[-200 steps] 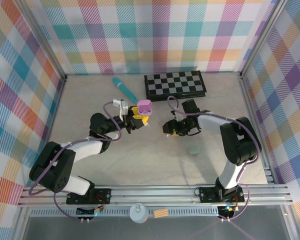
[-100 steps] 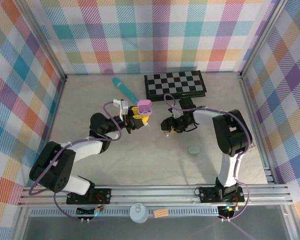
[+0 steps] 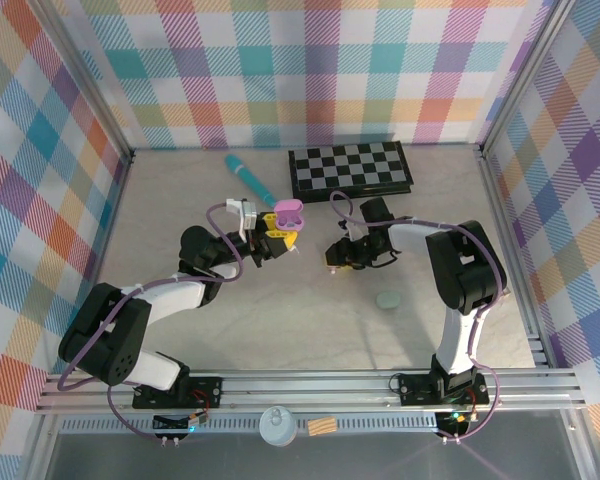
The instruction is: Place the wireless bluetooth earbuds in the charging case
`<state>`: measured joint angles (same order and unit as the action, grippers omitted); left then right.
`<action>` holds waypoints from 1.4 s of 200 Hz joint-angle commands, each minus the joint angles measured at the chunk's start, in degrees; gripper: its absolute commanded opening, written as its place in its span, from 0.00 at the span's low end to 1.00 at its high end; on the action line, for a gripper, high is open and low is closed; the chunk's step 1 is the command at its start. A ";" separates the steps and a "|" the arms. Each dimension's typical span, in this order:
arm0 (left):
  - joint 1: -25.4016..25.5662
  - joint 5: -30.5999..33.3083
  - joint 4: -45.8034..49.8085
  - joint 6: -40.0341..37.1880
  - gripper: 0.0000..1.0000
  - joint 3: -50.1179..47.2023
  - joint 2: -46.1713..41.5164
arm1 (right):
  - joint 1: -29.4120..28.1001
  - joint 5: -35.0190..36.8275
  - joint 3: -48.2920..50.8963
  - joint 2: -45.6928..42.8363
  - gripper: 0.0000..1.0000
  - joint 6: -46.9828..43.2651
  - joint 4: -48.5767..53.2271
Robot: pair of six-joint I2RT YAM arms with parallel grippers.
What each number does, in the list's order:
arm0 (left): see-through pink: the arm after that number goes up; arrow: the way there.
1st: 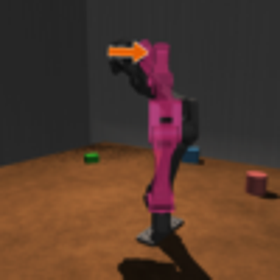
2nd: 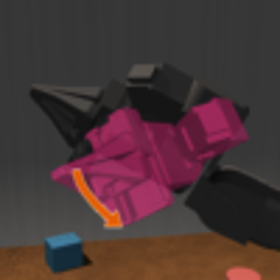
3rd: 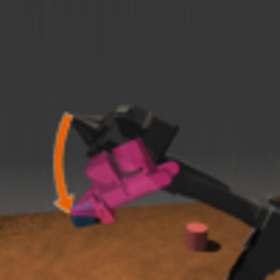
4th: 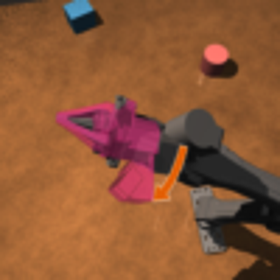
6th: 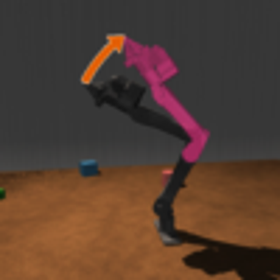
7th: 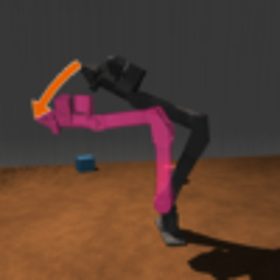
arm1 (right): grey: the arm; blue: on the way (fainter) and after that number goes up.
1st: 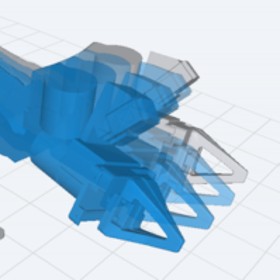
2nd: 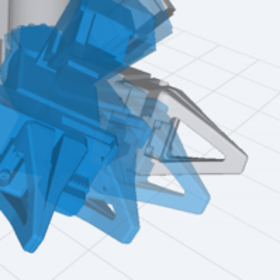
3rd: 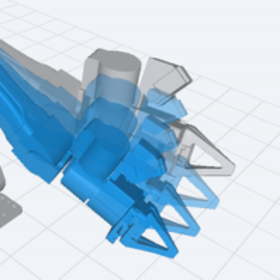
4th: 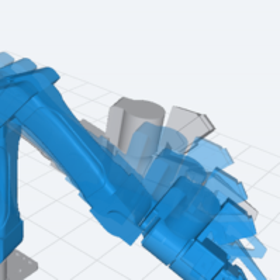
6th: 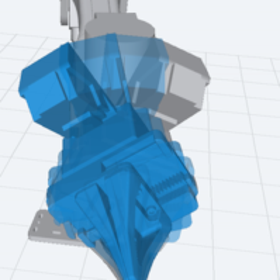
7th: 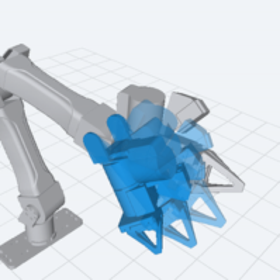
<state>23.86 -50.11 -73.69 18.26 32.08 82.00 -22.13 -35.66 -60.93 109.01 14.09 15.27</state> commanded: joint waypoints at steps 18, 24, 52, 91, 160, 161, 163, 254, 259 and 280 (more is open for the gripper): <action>-0.57 -1.36 -3.06 -0.23 0.27 0.10 -1.34 | -0.16 -0.60 0.59 -0.49 0.43 -1.06 1.82; -0.57 -1.36 -3.05 -0.17 0.27 0.01 -1.44 | -0.19 -0.32 0.42 -0.24 0.43 -1.13 2.16; -0.57 -1.26 -3.03 -0.21 0.27 -0.08 -1.54 | -0.16 0.72 -0.38 0.50 0.42 -1.62 3.25; -0.57 -1.28 -3.06 -0.24 0.27 -0.15 -1.66 | -0.19 1.56 -0.77 0.84 0.31 -1.56 3.73; -0.61 -1.16 -3.08 -0.42 0.27 -0.26 -1.47 | -0.26 2.41 -0.69 0.42 0.21 -0.29 3.21; -0.59 -1.15 -3.10 -0.42 0.27 -0.30 -1.48 | -0.32 2.43 -0.69 0.33 0.21 -0.24 3.20; -0.57 -1.09 -3.05 -0.51 0.27 -0.34 -1.55 | -0.29 2.52 -0.62 0.24 0.21 -0.21 3.10; -0.52 -0.22 -2.95 -1.62 0.27 -0.61 -0.99 | -0.37 13.84 3.39 -10.20 0.20 4.16 4.13; -0.58 -0.17 -2.95 -1.68 0.27 -0.61 -0.92 | -0.49 15.47 3.44 -10.85 0.20 4.70 4.66; -0.57 0.00 -2.82 -2.20 0.27 -0.70 -0.55 | -1.19 22.93 3.49 -13.76 0.20 7.00 7.58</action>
<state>23.86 -49.93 -73.69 17.89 32.03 82.00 -22.46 -21.98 -58.15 98.83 17.67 18.76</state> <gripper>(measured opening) 0.355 0.199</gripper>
